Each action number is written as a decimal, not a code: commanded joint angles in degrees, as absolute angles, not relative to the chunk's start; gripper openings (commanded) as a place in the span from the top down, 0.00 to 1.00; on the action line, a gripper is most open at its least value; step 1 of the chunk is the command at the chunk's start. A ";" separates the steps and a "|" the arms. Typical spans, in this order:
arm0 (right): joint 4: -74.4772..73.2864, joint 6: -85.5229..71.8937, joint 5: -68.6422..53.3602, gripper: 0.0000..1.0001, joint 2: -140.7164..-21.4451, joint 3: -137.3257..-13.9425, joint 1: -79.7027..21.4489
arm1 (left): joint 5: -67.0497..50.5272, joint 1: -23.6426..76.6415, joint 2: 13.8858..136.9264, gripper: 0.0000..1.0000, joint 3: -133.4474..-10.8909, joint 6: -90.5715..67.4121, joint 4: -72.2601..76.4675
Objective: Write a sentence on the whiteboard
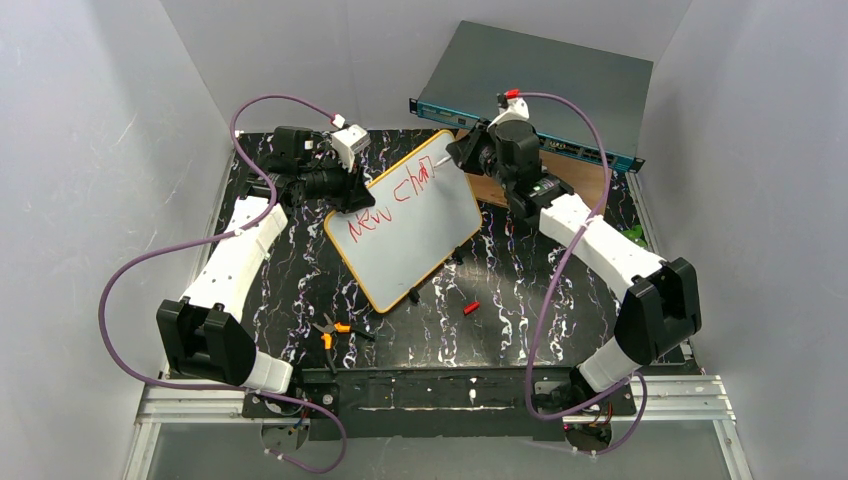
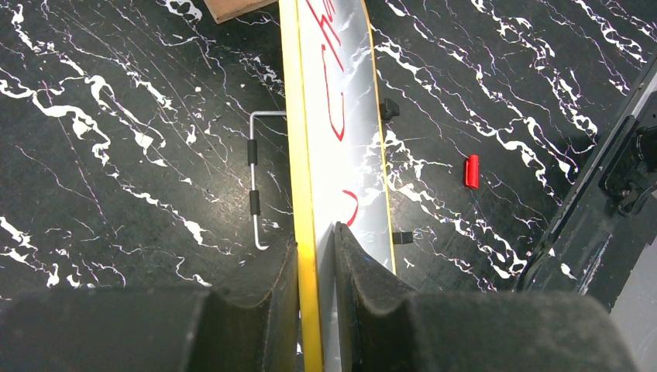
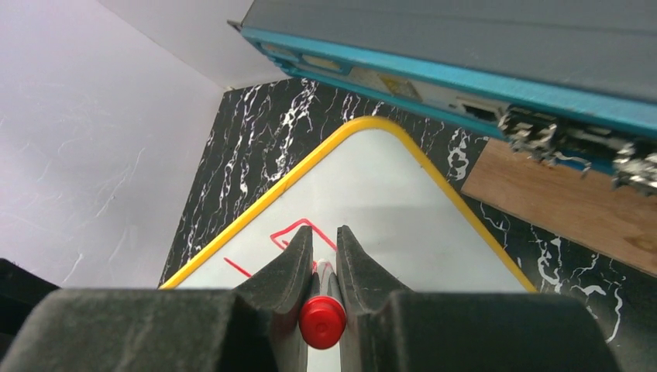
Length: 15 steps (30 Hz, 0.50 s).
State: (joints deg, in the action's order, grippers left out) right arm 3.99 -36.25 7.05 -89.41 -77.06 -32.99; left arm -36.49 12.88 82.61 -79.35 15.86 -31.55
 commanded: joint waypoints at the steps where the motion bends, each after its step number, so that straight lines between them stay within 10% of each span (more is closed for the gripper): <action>1: 7.38 -36.52 8.11 0.99 -88.20 -79.06 -31.39 | -34.74 13.36 80.88 1.00 -79.80 20.48 -32.33; 15: 7.03 -36.55 7.67 0.99 -91.76 -84.17 -30.23 | -34.83 13.32 81.22 1.00 -79.95 20.52 -32.08</action>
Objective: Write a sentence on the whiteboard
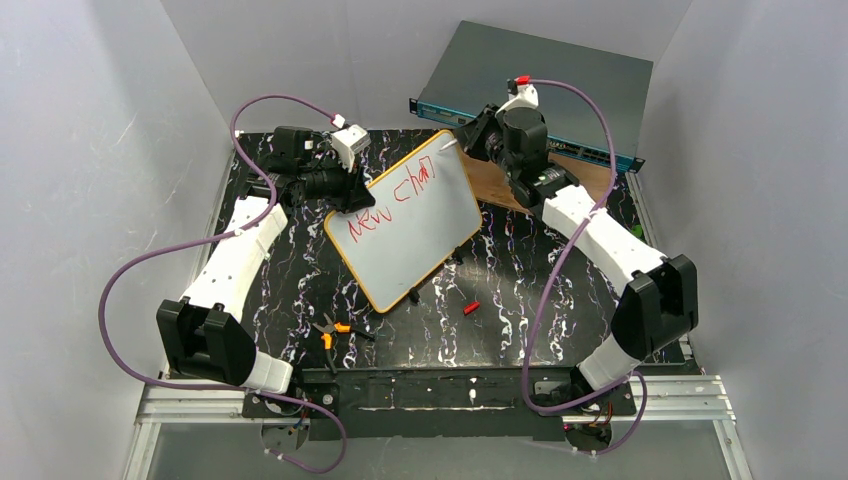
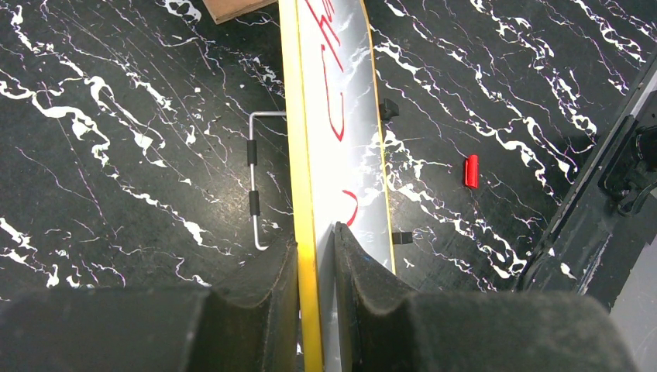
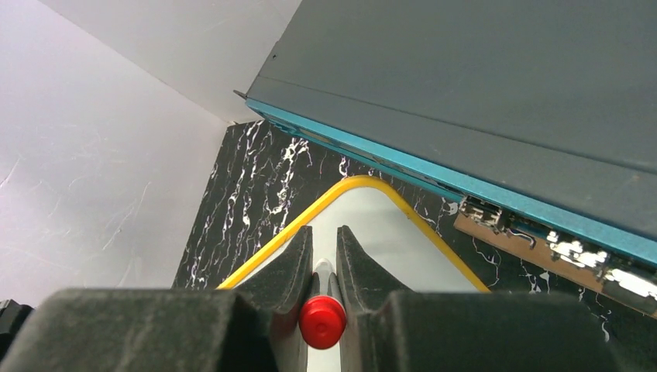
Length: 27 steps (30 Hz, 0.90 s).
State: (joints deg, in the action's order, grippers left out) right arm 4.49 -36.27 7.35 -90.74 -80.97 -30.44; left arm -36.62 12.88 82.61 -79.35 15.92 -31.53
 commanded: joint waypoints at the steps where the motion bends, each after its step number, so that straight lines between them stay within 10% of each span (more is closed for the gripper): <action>1: 7.08 -36.55 7.66 0.99 -91.93 -84.27 -30.23 | -34.82 13.35 81.21 1.00 -79.92 20.48 -32.06; 27: 6.86 -37.30 5.55 0.99 -93.15 -83.06 -30.15 | -34.71 13.31 81.40 1.00 -79.97 20.79 -32.16</action>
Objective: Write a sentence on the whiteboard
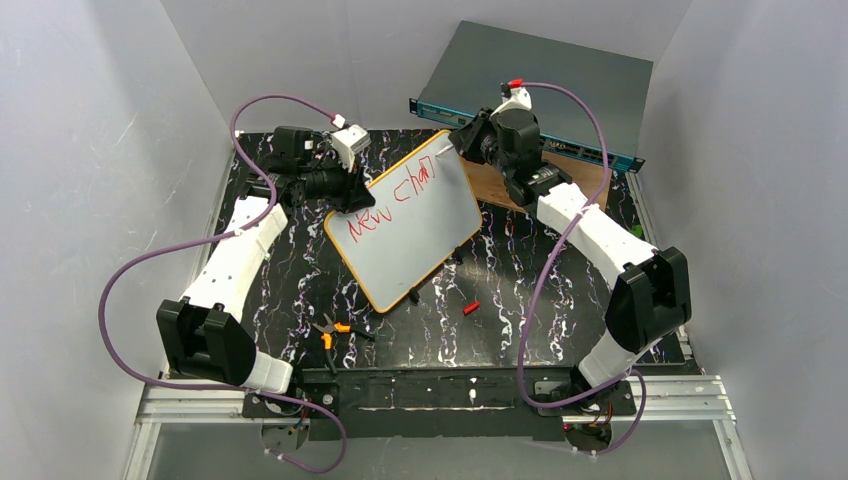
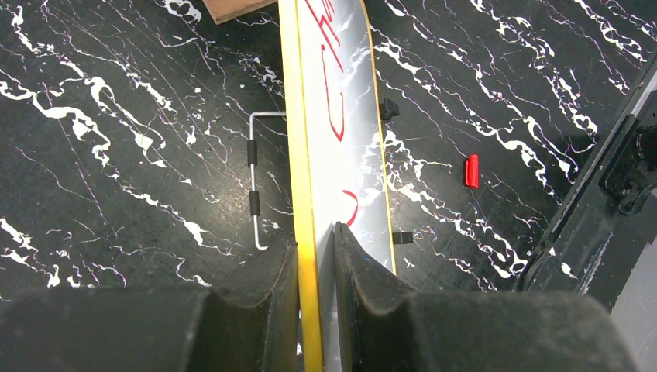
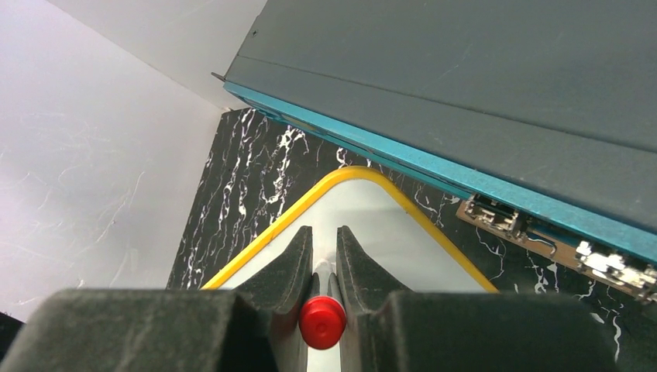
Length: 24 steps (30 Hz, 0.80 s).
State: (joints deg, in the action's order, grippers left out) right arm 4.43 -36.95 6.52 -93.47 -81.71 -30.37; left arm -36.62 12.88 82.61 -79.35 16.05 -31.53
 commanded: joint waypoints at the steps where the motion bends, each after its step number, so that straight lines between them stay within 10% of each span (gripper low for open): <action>1: 6.86 -37.42 5.53 0.99 -93.14 -82.88 -30.15 | -34.72 13.33 81.43 1.00 -79.85 20.75 -32.17; 24: 7.31 -37.71 7.15 0.99 -93.99 -83.35 -29.51 | -34.71 13.35 81.30 1.00 -79.89 20.75 -32.34</action>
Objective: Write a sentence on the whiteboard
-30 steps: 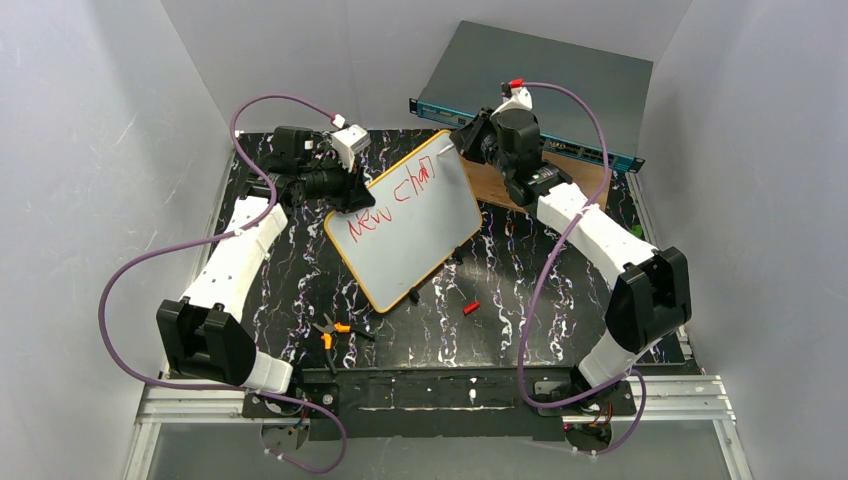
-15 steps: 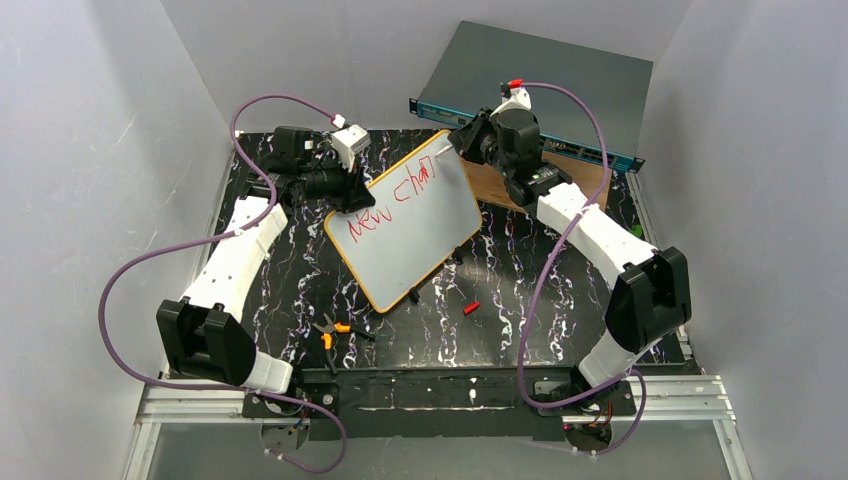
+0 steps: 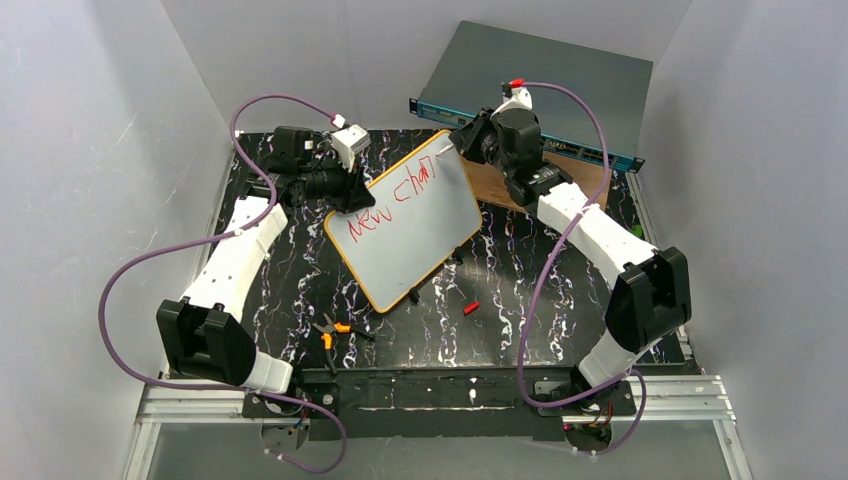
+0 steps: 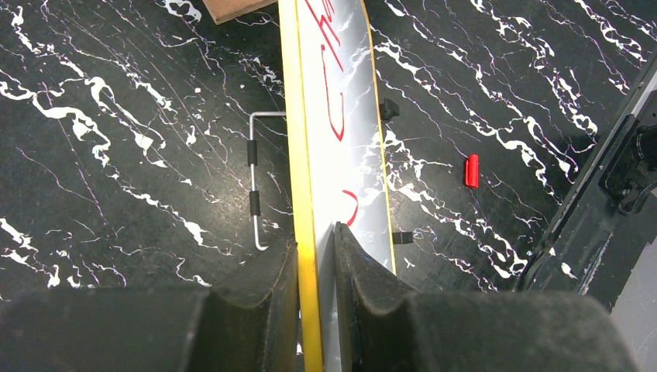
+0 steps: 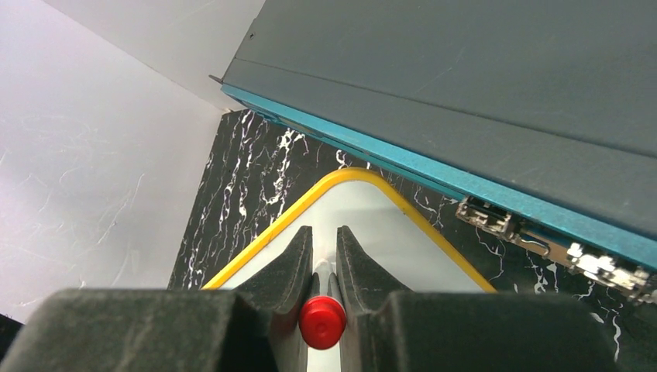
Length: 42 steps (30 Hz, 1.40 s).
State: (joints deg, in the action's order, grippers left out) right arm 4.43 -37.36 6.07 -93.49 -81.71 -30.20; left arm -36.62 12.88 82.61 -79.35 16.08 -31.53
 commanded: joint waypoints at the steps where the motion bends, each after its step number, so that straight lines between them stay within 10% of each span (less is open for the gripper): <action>1: 7.30 -37.74 7.19 0.99 -94.10 -83.51 -29.45 | -34.71 13.36 81.34 1.00 -79.89 20.68 -32.30; 42: 7.73 -39.01 5.46 0.99 -94.12 -77.54 -31.40 | -34.56 13.36 81.95 1.00 -80.34 20.79 -32.55</action>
